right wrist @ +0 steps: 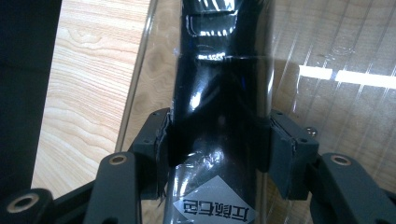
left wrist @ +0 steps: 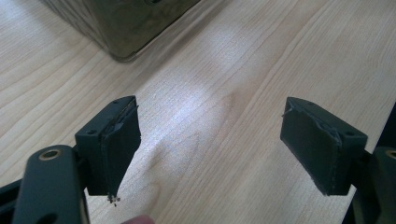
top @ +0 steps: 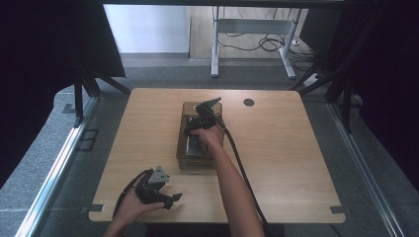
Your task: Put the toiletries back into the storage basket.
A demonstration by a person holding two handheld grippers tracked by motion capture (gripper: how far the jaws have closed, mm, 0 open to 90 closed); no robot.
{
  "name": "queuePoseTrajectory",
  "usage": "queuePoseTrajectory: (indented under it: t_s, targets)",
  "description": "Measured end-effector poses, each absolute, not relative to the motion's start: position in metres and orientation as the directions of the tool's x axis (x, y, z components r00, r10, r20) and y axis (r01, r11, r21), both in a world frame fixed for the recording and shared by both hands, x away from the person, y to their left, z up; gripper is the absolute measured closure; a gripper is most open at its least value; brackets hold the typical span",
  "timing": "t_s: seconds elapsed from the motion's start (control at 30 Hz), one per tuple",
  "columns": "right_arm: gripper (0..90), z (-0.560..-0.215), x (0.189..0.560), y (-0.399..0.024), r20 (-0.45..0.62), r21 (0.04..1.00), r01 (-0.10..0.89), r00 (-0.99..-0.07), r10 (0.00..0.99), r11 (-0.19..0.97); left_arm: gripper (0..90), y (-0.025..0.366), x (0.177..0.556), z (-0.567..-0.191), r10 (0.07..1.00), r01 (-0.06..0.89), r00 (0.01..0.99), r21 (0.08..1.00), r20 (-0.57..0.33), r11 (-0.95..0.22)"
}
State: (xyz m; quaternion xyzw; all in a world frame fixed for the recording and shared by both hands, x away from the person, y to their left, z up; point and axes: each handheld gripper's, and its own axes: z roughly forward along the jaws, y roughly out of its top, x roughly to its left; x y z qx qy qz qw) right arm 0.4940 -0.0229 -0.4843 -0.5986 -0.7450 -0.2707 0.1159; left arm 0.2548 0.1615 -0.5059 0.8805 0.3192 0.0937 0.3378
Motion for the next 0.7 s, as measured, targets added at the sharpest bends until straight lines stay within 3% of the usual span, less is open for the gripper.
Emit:
queuePoseTrajectory:
  t_s: [0.7]
  targets:
    - [45.9, -0.5, 0.492, -0.016, 0.504, 0.235, 0.965, -0.224, 0.834, 0.117, 20.3, 0.161, 0.255, -0.506, 0.625, 0.497, 0.779, 0.655, -0.049, -0.569]
